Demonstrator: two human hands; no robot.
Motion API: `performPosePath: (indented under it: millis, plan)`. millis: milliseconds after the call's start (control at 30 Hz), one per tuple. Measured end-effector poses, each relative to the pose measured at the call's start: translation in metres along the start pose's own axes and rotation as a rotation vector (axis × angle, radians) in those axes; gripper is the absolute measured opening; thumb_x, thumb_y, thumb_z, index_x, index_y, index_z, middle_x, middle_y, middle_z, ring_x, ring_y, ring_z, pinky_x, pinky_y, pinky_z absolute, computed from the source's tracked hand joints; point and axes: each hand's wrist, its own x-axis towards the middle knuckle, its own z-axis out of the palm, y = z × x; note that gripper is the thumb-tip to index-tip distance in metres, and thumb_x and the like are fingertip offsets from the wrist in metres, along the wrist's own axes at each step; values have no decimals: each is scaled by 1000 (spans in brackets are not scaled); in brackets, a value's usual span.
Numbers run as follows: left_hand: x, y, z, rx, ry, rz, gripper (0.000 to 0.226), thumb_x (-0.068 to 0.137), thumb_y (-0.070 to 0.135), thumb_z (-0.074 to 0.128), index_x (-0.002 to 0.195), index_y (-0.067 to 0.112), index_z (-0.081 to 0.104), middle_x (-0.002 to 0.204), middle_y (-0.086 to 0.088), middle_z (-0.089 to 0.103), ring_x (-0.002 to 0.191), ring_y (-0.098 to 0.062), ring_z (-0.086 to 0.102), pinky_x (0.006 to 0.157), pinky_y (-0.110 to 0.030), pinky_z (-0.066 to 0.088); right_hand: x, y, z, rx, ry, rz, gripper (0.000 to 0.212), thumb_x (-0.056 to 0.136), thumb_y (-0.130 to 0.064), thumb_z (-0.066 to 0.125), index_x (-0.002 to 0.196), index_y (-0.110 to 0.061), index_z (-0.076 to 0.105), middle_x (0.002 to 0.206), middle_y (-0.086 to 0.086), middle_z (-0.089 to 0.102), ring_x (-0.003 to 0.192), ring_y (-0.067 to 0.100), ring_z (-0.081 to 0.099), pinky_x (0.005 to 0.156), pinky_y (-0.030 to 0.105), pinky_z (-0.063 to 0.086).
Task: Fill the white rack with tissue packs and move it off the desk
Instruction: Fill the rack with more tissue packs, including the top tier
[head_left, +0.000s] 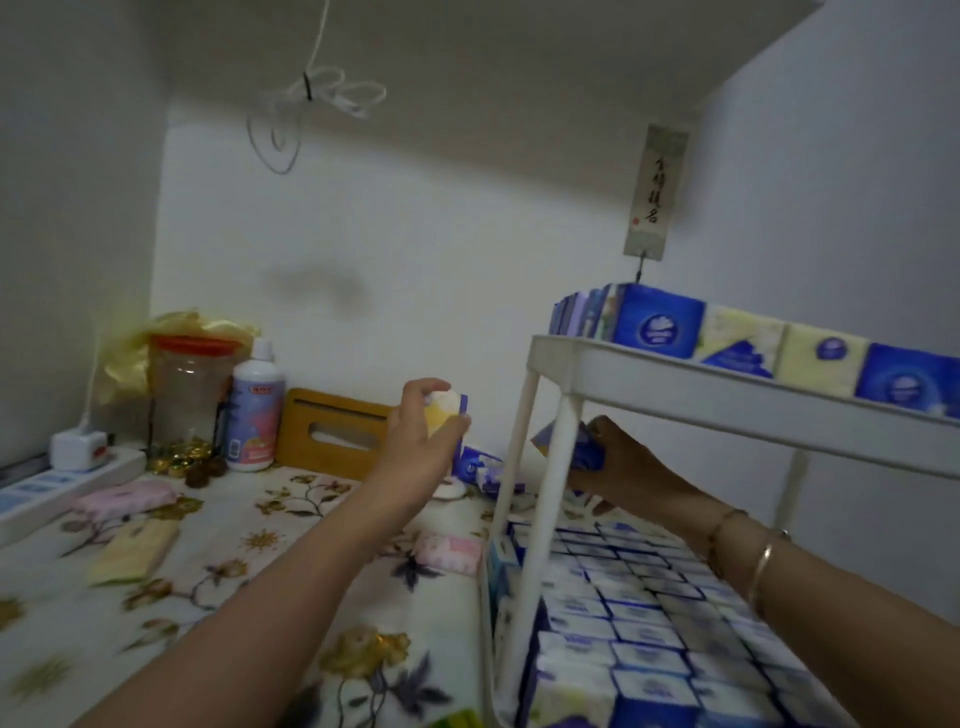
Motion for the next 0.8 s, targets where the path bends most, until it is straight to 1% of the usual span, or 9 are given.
performPosePath:
  millis: [67,133,200,233,367,467,567,667,800]
  plan:
    - [-8,31,-5,-80,49,-67,36,87,10,37,93,45,44,123,-10,47,101,-30,53,80,-44,51,-26,-6,-12,-3,3,16,45,79,-35,74,101,-16,41,101,3,58,84,23,66,62,35,60]
    - [-19,59,-10,-125,31,-42,42,85,4,31,99,42,42,119,-9,45,96,-29,52,69,-36,48,-50,-12,-27,15,-10,30,43,79,-28,75,101,-16,41,103,3,57,85,23,65,66,36,60]
    - [-30,86,-17,-123,-20,43,43,89,-1,33,109,36,39,110,-5,45,91,-25,52,63,-33,48,-73,-19,-37,40,-18,5,41,79,-24,75,105,-13,45,103,5,59,88,23,64,70,36,60]
    - [-38,102,-18,-120,-51,89,42,91,-3,37,112,33,38,106,-3,46,89,-23,52,63,-34,50,-87,-22,-45,39,-20,-23,40,79,-23,75,106,-12,48,101,6,60,89,24,64,71,37,60]
    - [-61,149,-23,-92,-162,212,33,94,7,53,116,30,44,109,1,56,90,-17,64,81,-39,56,-132,-34,-71,-29,-20,-108,33,77,-21,75,105,-15,59,98,3,65,88,18,65,79,37,56]
    - [-66,179,-20,-92,-167,283,31,89,13,62,111,31,50,113,-2,58,95,-18,68,79,-36,59,-159,-44,-93,-107,17,-182,33,76,-27,75,105,-25,60,101,-9,64,90,7,61,83,31,53]
    - [-65,202,-4,-70,-210,336,33,86,9,66,111,24,52,114,-4,59,96,-21,67,75,-33,60,-181,-57,-115,-91,39,-228,35,76,-30,76,106,-33,58,101,-14,63,89,2,60,81,28,54]
    - [-60,211,17,41,-257,391,32,85,5,67,109,20,53,109,-1,58,92,-18,67,68,-27,59,-194,-72,-137,50,78,-267,38,77,-27,76,108,-34,55,102,-12,63,86,6,65,73,27,58]
    - [-49,209,35,294,-246,494,28,82,4,68,101,20,55,97,3,60,83,-16,66,69,-34,60,-184,-84,-172,182,252,-316,37,76,-19,77,101,-27,51,92,-4,66,73,4,65,68,24,55]
